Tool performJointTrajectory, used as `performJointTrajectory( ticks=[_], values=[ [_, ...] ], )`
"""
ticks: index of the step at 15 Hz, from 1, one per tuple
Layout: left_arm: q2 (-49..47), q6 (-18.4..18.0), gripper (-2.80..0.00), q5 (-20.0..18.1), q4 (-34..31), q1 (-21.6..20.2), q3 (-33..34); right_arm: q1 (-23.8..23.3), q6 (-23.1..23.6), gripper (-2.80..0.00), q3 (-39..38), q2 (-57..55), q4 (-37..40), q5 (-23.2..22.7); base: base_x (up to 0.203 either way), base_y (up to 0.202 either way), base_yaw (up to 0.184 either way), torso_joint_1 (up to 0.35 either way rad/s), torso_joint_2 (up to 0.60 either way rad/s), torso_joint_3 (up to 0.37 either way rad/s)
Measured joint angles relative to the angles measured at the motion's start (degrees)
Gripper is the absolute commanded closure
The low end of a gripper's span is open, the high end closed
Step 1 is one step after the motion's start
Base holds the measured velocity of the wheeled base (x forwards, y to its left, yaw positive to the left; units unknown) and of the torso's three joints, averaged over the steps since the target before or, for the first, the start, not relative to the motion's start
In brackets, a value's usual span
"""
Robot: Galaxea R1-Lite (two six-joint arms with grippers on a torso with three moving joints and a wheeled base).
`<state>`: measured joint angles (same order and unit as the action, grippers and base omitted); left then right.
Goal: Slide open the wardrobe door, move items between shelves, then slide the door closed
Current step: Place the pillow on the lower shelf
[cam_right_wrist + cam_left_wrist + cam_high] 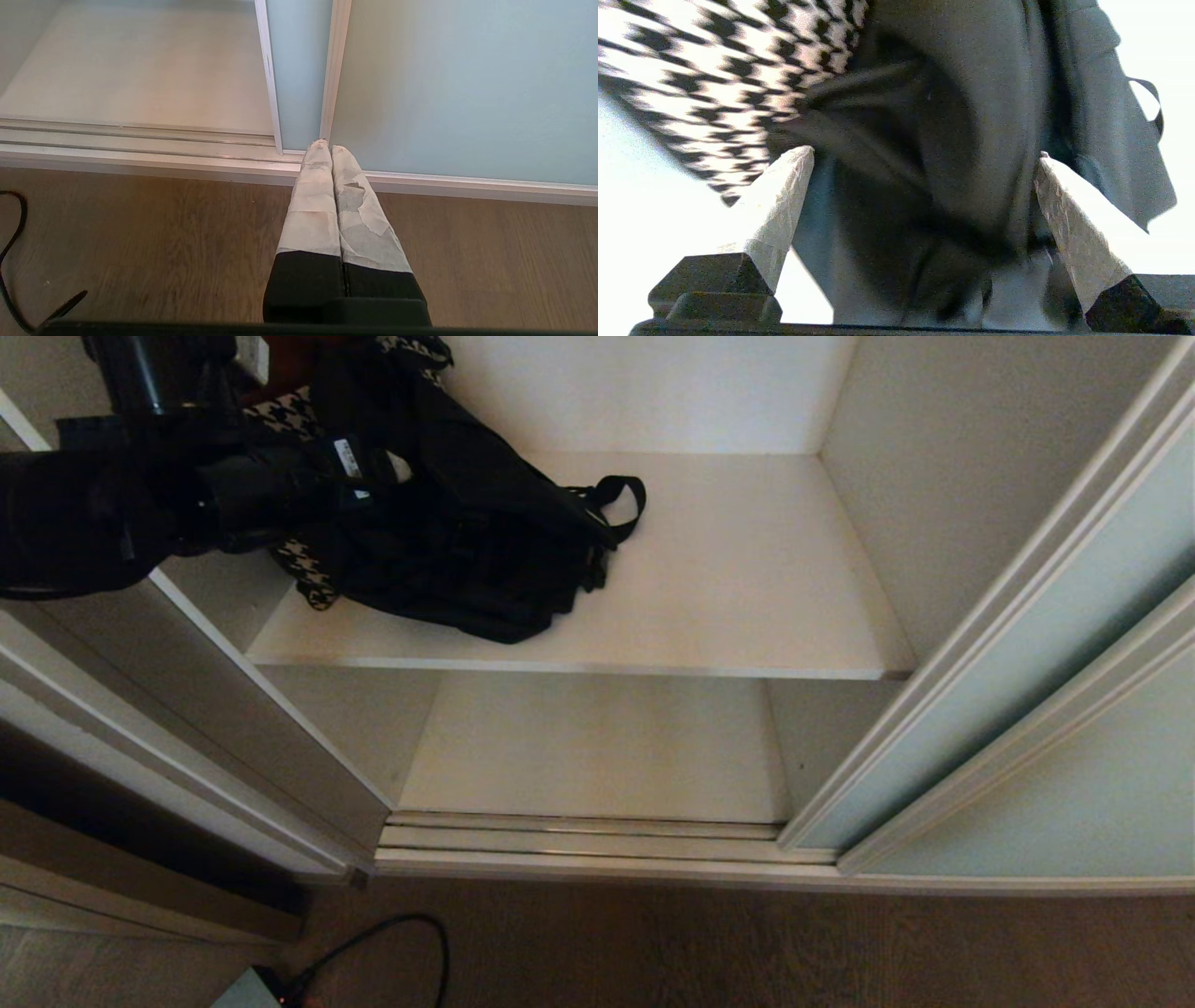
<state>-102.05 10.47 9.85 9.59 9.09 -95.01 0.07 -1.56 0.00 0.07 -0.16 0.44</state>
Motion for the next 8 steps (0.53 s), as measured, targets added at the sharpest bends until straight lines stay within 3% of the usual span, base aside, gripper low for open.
performJointTrajectory(
  ticks=[4, 8],
  values=[
    [4.24, -2.81, -2.80, 0.09, 0.16, 0.62, 2.69, 0.00, 0.00, 0.00, 0.00, 0.00, 0.02, -0.02, 0.000, 0.000, 0.000, 0.000, 0.00, 0.000],
    [1.71, -4.93, -2.80, -0.02, 0.66, 0.67, 1.51, 0.00, 0.02, 0.00, 0.00, 0.00, 0.02, 0.02, 0.000, 0.000, 0.000, 0.000, 0.00, 0.000]
  ],
)
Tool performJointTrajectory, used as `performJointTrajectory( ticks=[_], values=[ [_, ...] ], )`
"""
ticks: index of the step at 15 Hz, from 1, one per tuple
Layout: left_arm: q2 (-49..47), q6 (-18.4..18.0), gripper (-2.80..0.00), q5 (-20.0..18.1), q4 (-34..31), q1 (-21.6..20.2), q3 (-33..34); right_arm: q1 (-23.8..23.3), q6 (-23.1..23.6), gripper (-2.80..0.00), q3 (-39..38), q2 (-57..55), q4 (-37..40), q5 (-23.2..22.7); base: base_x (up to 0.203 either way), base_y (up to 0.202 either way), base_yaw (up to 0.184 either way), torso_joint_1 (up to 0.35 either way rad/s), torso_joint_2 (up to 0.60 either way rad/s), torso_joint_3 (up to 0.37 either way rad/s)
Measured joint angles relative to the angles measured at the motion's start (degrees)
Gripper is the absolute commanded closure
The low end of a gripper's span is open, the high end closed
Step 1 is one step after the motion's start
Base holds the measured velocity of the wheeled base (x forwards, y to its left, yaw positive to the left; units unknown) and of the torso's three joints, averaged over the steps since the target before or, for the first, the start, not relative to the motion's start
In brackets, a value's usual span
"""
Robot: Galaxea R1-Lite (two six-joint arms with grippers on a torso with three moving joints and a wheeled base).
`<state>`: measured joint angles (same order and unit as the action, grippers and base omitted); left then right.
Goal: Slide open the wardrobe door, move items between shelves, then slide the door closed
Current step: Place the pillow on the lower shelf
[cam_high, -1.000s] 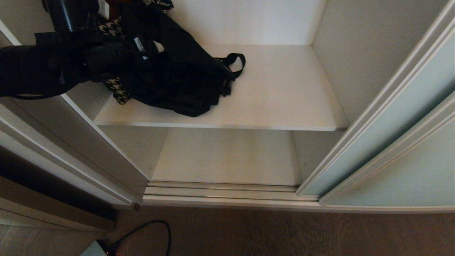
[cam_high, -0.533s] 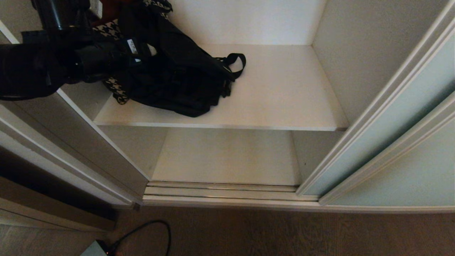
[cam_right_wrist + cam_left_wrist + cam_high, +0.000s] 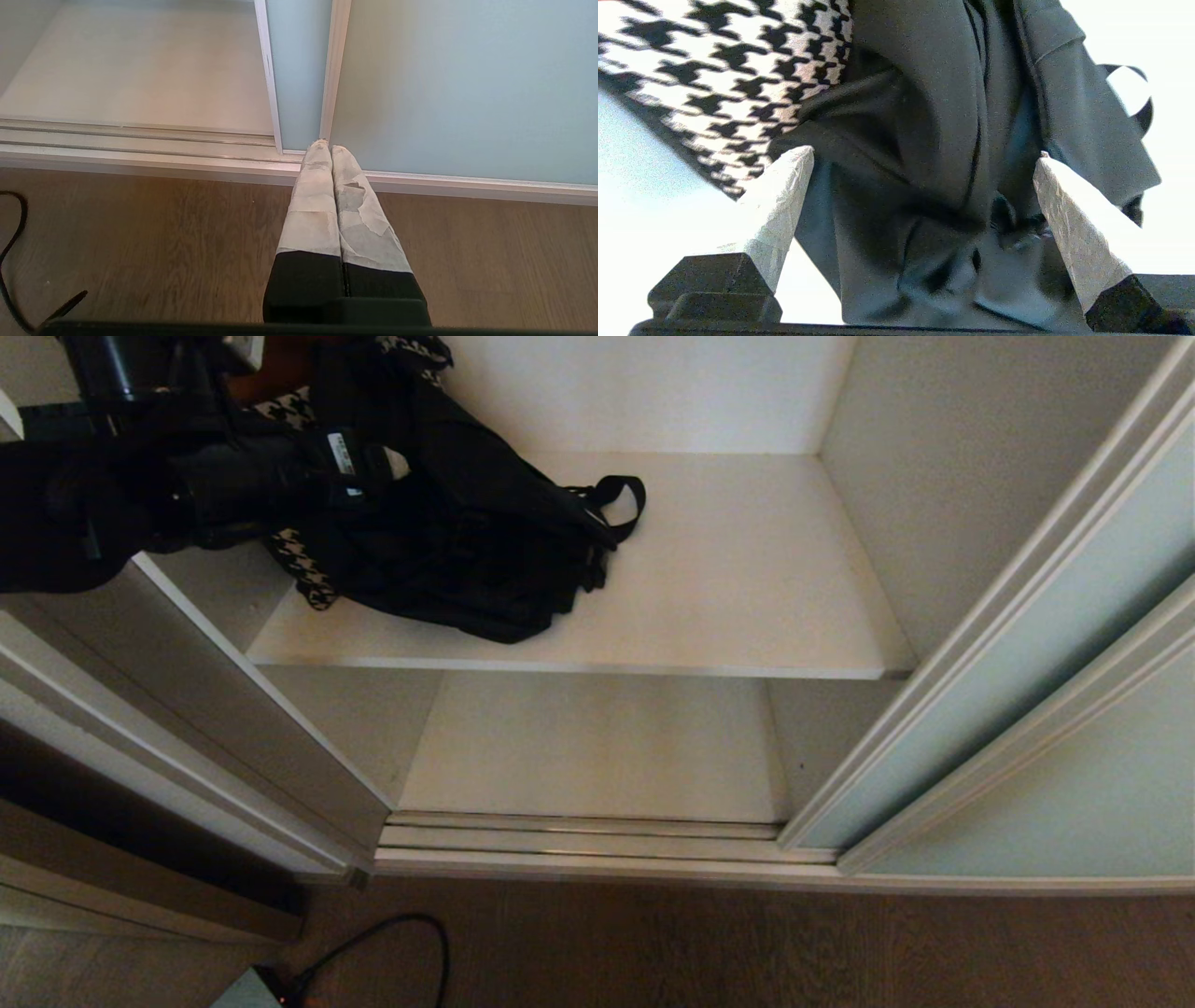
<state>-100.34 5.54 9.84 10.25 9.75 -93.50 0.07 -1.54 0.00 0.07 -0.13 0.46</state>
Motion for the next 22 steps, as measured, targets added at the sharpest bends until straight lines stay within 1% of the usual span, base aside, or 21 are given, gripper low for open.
performJointTrajectory(
  ticks=[3, 6, 7, 9, 12, 15, 22],
  values=[
    [-3.67, -1.11, -2.80, 0.12, 0.92, -0.11, -4.45, 0.00, -0.02, 0.00, 0.00, 0.00, 0.00, 0.00, 0.000, 0.000, 0.000, 0.000, 0.00, 0.000],
    [-7.66, -3.43, -2.80, 0.20, 4.15, -0.16, -8.09, 0.00, -0.01, 0.00, 0.00, 0.00, -0.02, 0.01, 0.000, 0.000, 0.000, 0.000, 0.00, 0.000],
    [-8.83, -3.68, -2.80, 0.18, 5.83, -0.13, -9.09, 0.00, -0.03, 0.00, 0.00, 0.00, 0.00, 0.00, 0.000, 0.000, 0.000, 0.000, 0.00, 0.000],
    [-10.89, -4.03, -2.80, 0.07, 6.97, -0.06, -10.84, 0.00, -0.01, 0.00, 0.00, 0.00, -0.02, 0.00, 0.000, 0.000, 0.000, 0.000, 0.00, 0.000],
    [-13.91, -3.37, -2.80, -0.17, 7.90, 0.00, -13.74, 0.00, -0.02, 0.00, 0.00, 0.00, -0.02, -0.02, 0.000, 0.000, 0.000, 0.000, 0.00, 0.000],
    [-16.16, -3.59, -2.80, -0.47, 8.41, 0.00, -16.39, 0.00, -0.03, 0.00, 0.00, 0.00, -0.01, -0.02, 0.000, 0.000, 0.000, 0.000, 0.00, 0.000],
    [-18.02, -3.26, -2.80, -0.28, 10.01, -0.06, -17.32, 0.00, -0.01, 0.00, 0.00, 0.00, -0.02, 0.00, 0.000, 0.000, 0.000, 0.000, 0.00, 0.000]
  ],
)
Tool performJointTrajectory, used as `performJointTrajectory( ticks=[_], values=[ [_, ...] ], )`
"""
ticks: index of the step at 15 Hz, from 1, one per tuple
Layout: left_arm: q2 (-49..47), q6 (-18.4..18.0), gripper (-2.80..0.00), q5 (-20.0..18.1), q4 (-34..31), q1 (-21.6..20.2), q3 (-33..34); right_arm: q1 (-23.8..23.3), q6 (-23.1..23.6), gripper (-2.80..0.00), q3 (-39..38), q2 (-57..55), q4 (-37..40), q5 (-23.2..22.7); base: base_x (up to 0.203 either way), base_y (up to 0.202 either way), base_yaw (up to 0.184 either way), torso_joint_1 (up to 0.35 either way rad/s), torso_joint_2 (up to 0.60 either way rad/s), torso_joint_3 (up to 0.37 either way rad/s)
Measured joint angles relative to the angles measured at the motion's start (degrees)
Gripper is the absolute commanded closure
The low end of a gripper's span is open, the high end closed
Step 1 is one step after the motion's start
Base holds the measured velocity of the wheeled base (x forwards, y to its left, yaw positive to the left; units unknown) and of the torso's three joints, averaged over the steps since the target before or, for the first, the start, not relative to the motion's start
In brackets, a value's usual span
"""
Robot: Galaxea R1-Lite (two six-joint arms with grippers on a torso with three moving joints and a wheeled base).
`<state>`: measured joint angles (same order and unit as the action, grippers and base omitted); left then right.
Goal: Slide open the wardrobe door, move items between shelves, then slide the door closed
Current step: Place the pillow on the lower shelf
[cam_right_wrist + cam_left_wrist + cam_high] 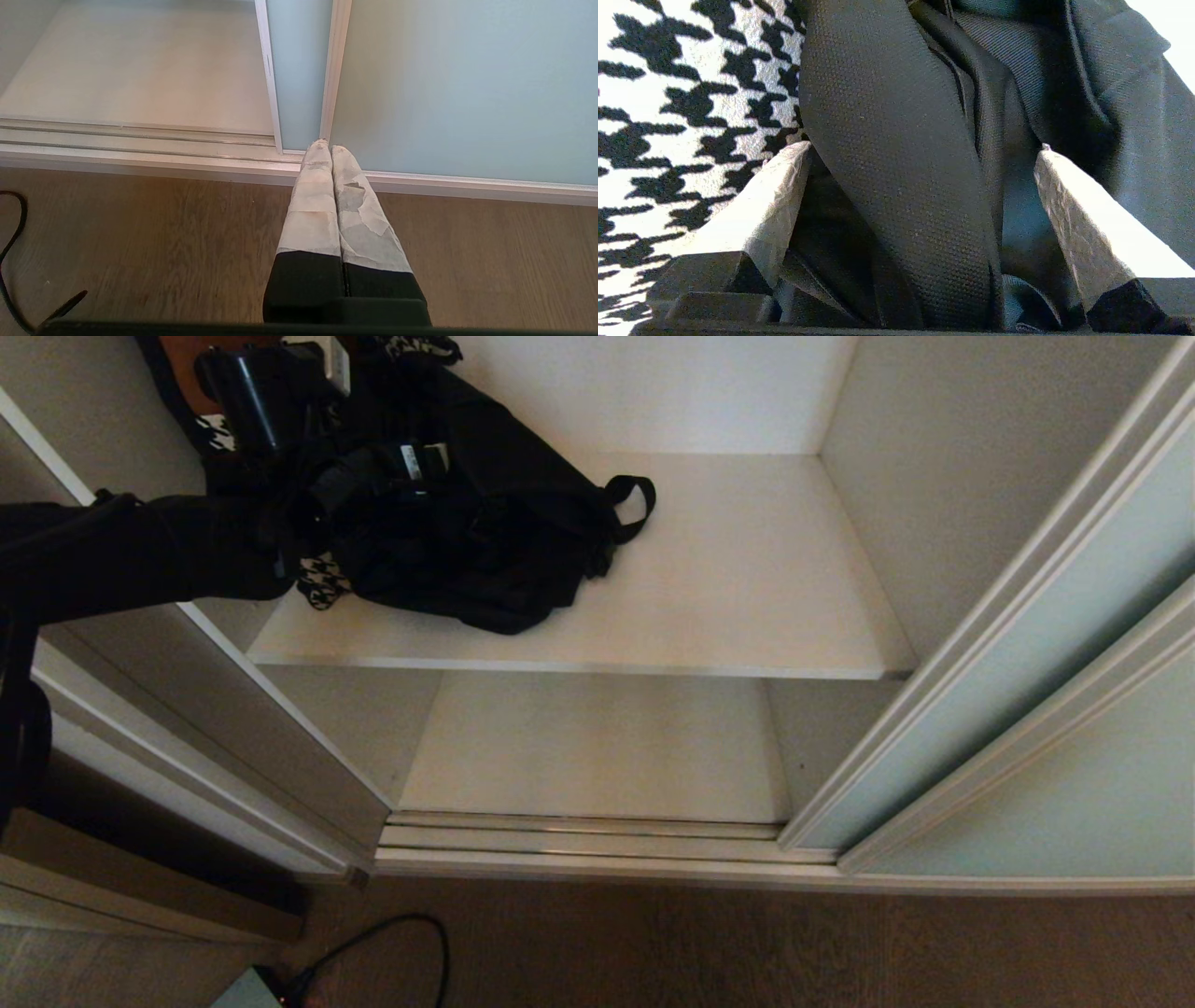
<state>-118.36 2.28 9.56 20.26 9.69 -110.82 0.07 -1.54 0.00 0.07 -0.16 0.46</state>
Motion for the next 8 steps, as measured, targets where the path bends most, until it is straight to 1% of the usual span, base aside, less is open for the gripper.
performJointTrajectory(
  ticks=[6, 7, 8],
  values=[
    [-0.11, 1.11, -2.80, 0.33, -0.41, 0.01, 0.00, 0.00, 0.02, 0.00, 0.00, 0.00, 0.00, -0.02, 0.000, 0.000, 0.000, 0.000, 0.00, 0.000],
    [-0.09, 1.18, -1.15, 0.33, -0.54, 0.03, 0.02, 0.00, 0.01, 0.00, 0.00, 0.00, 0.00, -0.02, 0.000, 0.000, 0.000, 0.000, 0.00, 0.000],
    [-0.05, 1.20, 0.00, 0.33, -0.67, 0.06, 0.05, 0.00, -0.02, 0.00, 0.00, 0.00, 0.02, 0.00, 0.000, 0.000, 0.000, 0.000, 0.00, 0.000]
  ],
)
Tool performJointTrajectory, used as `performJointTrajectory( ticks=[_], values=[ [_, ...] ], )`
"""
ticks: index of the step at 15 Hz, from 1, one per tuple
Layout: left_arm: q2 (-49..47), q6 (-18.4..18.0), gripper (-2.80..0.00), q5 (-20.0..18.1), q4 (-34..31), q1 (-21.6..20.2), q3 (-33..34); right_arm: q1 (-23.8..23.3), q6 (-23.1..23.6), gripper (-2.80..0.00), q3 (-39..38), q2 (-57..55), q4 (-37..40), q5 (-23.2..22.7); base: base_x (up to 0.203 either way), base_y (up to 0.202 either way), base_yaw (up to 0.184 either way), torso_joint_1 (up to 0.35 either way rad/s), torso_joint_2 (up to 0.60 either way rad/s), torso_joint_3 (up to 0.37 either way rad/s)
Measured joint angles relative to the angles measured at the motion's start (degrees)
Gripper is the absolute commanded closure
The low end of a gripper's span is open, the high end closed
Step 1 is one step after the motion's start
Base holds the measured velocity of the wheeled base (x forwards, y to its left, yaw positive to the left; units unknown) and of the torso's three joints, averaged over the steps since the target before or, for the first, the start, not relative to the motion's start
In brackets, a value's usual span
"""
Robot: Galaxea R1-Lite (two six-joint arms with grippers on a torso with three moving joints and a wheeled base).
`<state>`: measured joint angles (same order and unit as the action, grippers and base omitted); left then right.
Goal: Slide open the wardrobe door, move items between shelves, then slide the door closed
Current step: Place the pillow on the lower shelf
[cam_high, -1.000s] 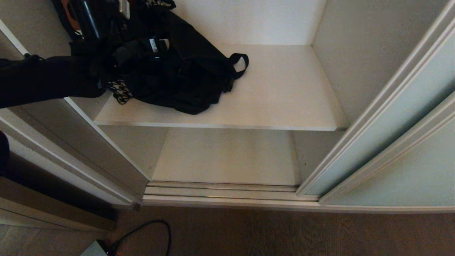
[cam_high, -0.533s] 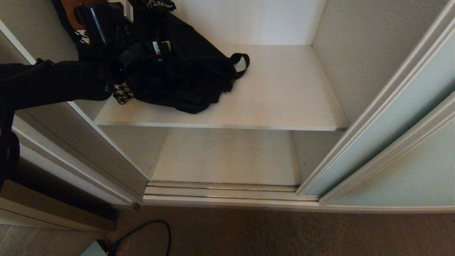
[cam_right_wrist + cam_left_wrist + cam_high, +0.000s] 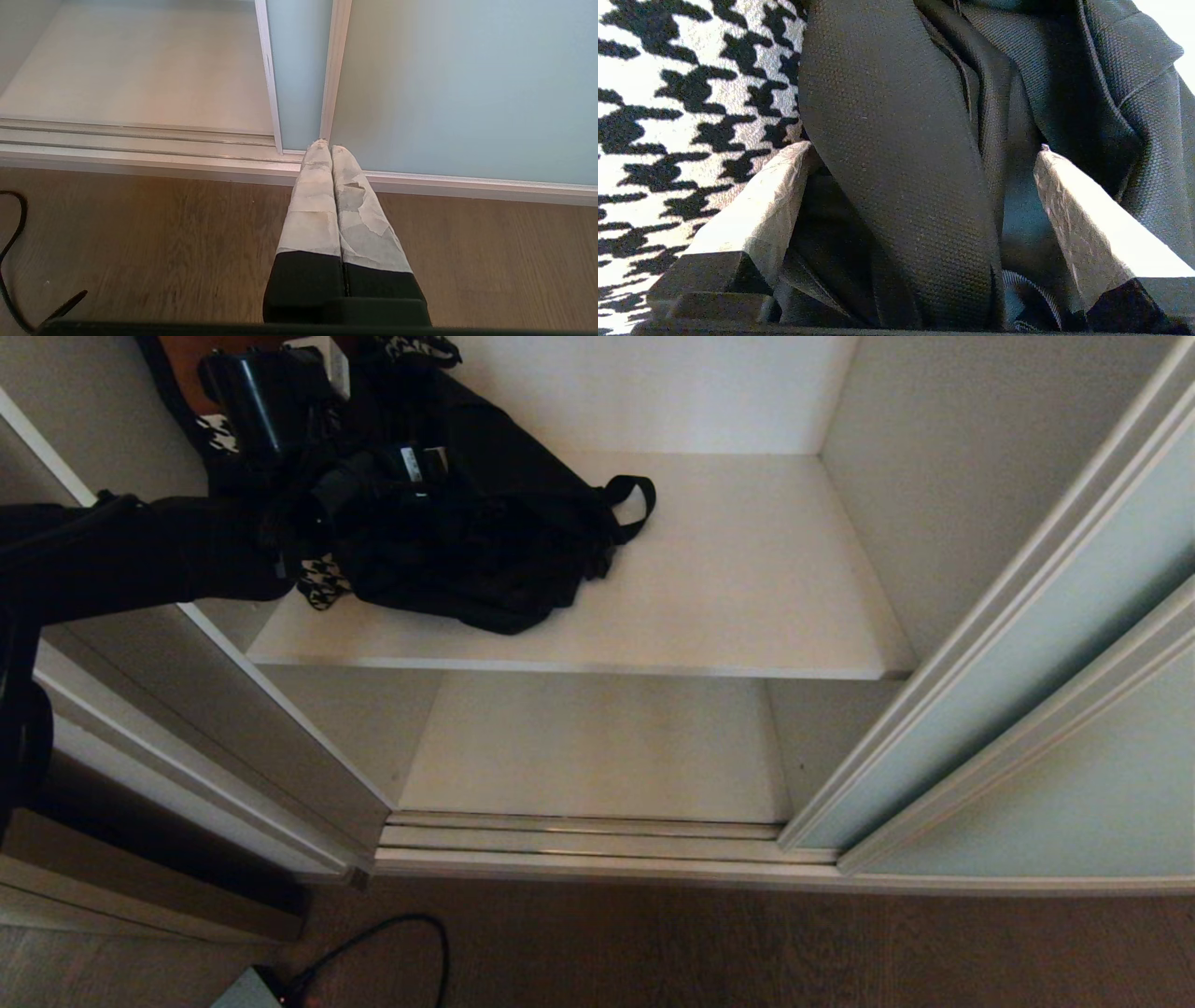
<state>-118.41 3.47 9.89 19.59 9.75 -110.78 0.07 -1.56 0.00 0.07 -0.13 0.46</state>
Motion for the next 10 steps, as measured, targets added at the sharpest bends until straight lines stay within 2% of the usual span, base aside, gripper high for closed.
performJointTrajectory(
  ticks=[10],
  values=[
    [0.13, 0.94, 0.00, -0.02, -0.01, 0.11, 0.24, 0.00, 0.05, 0.00, 0.00, 0.00, 0.02, 0.00, 0.000, 0.000, 0.000, 0.000, 0.00, 0.000]
  ],
)
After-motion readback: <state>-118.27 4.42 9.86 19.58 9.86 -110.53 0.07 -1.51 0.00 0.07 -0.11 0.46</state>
